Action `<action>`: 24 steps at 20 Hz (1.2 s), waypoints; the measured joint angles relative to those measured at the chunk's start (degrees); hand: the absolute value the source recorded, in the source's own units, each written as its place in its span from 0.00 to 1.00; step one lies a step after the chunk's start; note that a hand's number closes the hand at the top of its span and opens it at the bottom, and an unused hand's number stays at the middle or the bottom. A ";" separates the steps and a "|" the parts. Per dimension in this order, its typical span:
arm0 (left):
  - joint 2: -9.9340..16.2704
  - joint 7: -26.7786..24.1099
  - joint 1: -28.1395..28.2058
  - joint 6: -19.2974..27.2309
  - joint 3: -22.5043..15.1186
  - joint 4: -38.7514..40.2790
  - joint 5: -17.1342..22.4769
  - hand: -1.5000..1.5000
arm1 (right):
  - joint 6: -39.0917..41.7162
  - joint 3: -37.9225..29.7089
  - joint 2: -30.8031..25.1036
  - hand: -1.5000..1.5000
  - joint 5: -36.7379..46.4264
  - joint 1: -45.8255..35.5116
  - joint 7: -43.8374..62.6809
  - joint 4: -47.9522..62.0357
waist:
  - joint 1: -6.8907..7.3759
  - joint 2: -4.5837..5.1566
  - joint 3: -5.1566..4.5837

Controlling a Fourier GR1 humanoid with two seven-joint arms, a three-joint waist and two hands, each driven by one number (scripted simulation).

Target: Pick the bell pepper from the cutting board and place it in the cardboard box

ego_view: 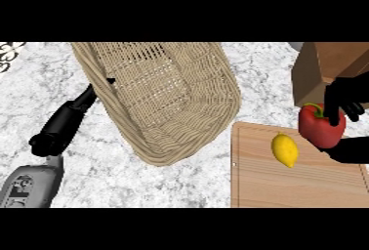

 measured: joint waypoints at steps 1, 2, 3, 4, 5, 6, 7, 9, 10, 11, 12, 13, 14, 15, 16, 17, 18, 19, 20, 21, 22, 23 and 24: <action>0.39 -0.45 0.09 -0.60 0.19 0.03 0.22 0.50 | 0.18 -1.78 -0.53 1.00 -0.88 -2.25 1.11 2.39 | 0.14 0.02 0.00; 0.16 0.05 -0.01 -0.54 0.07 -0.24 0.16 0.50 | 0.66 -3.26 -1.17 1.00 -1.70 -4.56 2.68 4.21 | 0.18 0.01 0.02; 0.03 -0.15 0.02 -0.49 0.11 -0.21 0.07 0.50 | 0.41 -4.60 -2.01 1.00 -1.98 -6.40 3.10 6.72 | 0.24 0.02 0.01; -0.18 -0.35 0.36 -0.49 -0.05 -0.37 -0.06 0.50 | 0.59 -5.74 -3.12 1.00 -2.29 -8.34 3.58 9.48 | 0.33 0.04 0.02; -0.33 -0.36 0.31 -0.40 -0.14 -0.33 -0.33 0.50 | 0.16 -5.93 -3.91 1.00 -1.81 -10.60 3.90 12.55 | 0.43 0.06 0.03; -0.52 -0.22 0.59 -0.36 -0.42 -0.79 -0.58 0.50 | -0.41 -6.53 -5.37 1.00 -1.27 -12.56 3.17 15.83 | 0.59 0.10 0.04; -0.91 -0.01 0.02 -0.11 -0.79 -0.54 -1.04 0.50 | -1.77 -6.35 -6.45 1.00 0.09 -14.13 1.89 19.11 | 0.70 0.17 0.04; -0.78 -0.96 -0.06 -0.31 -0.41 0.30 -1.08 0.50 | -3.60 -5.83 -9.12 1.00 2.67 -16.72 -0.81 25.48 | 0.95 0.31 0.06; -0.73 -1.43 -0.06 -0.38 -0.30 0.67 -1.18 0.50 | -3.81 -5.43 -10.53 1.00 3.72 -17.68 -2.05 28.40 | 1.00 0.35 0.05; -0.75 -0.89 -0.68 -0.64 -0.34 0.61 -1.03 0.50 | -3.82 -4.63 -11.87 1.00 5.07 -19.20 -2.60 31.30 | 1.23 0.42 0.06; -0.56 -0.87 -0.71 -0.83 -0.16 0.52 -0.96 0.50 | -3.97 -4.05 -13.14 1.00 6.18 -19.32 -4.09 34.08 | 1.32 0.45 0.05; -0.39 -1.41 -0.11 -1.07 -0.16 0.38 -0.95 0.50 | -3.24 -3.11 -14.42 1.00 7.31 -19.51 -4.79 36.37 | 1.49 0.49 0.05; -0.60 -1.10 -0.55 -1.04 -0.26 0.41 -0.98 0.50 | -2.51 -2.41 -15.69 1.00 8.18 -20.59 -5.53 39.34 | 1.64 0.57 0.07; -0.76 -0.60 -0.88 -1.28 -0.38 0.22 -0.77 0.50 | -2.34 -1.19 -16.19 1.00 9.41 -21.21 -6.11 41.97 | 1.83 0.61 0.07; -0.91 -0.82 -0.92 -1.17 -0.45 0.42 -0.96 0.50 | -1.69 -0.34 -17.37 1.00 10.28 -21.69 -7.36 44.47 | 1.82 0.65 0.07; -1.06 -0.84 -1.09 -1.09 -0.53 0.60 -1.10 0.50 | -1.59 0.31 -18.73 1.00 11.17 -22.04 -9.26 47.35 | 1.89 0.72 0.08; -1.25 -0.57 -1.04 -0.96 -0.65 0.33 -1.24 0.50 | -1.33 0.92 -19.85 1.00 11.90 -22.94 -10.98 50.27 | 1.93 0.71 0.10; -1.01 -0.63 -1.03 -1.40 -0.48 0.03 -0.93 0.50 | -1.55 1.79 -20.42 1.00 12.91 -23.88 -12.33 53.18 | 2.14 0.74 0.10; -1.19 -0.20 -1.57 -1.41 -0.62 -0.07 -0.97 0.50 | -1.53 2.75 -21.23 1.00 13.99 -25.00 -13.74 55.91 | 2.29 0.81 0.12; -0.93 0.22 -1.81 -1.74 -0.26 -0.19 -0.62 0.50 | -1.54 3.70 -22.15 1.00 15.05 -25.40 -15.47 58.27 | 2.33 0.81 0.11; -1.03 0.45 -1.74 -1.88 -0.39 -0.61 -0.54 0.50 | -1.86 4.68 -23.13 1.00 16.29 -25.61 -17.09 60.62 | 2.46 0.85 0.12; -1.30 0.59 -2.22 -1.74 -0.55 -0.41 -0.72 0.50 | -1.92 5.62 -23.82 1.00 17.47 -26.38 -18.18 62.97 | 2.47 0.88 0.12; -1.92 0.68 -2.01 -1.35 -1.03 -0.68 -1.04 0.50 | -2.02 6.36 -24.38 0.00 18.47 -27.34 -19.12 65.41 | 2.59 0.87 0.08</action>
